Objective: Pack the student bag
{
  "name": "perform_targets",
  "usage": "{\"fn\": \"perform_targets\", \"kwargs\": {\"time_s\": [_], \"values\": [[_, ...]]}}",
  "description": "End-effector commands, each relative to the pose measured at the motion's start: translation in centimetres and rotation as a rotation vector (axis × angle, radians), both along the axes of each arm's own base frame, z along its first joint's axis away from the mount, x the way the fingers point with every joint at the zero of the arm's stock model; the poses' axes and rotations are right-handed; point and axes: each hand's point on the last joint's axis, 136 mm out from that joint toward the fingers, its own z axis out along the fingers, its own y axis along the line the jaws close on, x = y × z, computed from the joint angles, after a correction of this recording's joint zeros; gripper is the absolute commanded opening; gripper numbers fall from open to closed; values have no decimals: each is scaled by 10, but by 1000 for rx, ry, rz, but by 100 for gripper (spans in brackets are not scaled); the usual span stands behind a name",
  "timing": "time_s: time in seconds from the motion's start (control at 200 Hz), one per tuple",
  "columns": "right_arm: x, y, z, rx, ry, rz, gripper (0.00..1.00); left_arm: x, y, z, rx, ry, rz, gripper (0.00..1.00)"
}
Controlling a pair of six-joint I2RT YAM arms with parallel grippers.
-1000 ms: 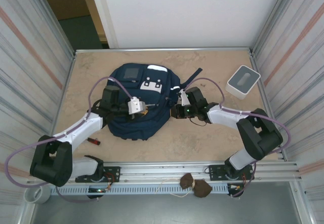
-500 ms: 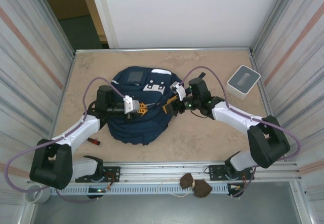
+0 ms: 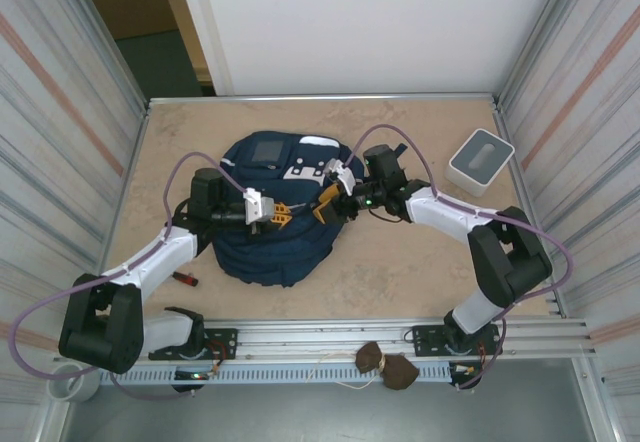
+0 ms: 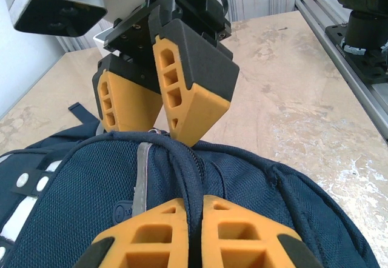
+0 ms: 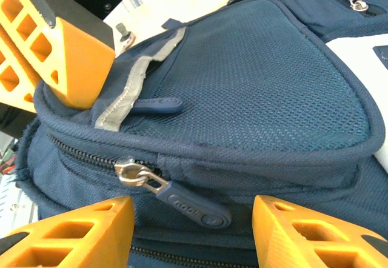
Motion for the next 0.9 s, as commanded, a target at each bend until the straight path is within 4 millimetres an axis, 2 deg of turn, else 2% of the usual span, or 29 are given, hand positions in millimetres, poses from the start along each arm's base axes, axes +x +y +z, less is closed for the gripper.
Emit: {"fn": "perform_targets", "kwargs": {"time_s": [0.0, 0.1, 0.271, 0.421, 0.521, 0.631, 0.726, 0.787, 0.897], "values": [[7, 10, 5, 11, -48, 26, 50, -10, -10, 34, -83, -105, -115, 0], [12, 10, 0, -14, -52, 2, 43, -10, -11, 32, -78, -99, -117, 0], [30, -6, -13, -98, -50, -119, 19, -10, -15, 31, -69, -99, -125, 0], [47, -29, -25, -180, -13, -256, 12, -9, -19, 27, -54, -99, -129, 0], [59, -55, -34, -244, 35, -382, 20, -3, -26, 21, -21, -103, -112, 0], [73, -101, -40, -288, 106, -595, 32, 11, -42, 11, 48, -124, -61, 2], [81, -150, -39, -305, 167, -805, 41, 27, -64, 3, 112, -139, -23, 2], [81, -172, -36, -301, 183, -895, 45, 35, -81, 1, 125, -137, -15, 4], [78, -203, -27, -340, 152, -1017, 51, 46, -111, -2, 143, -113, 0, 13]]}}
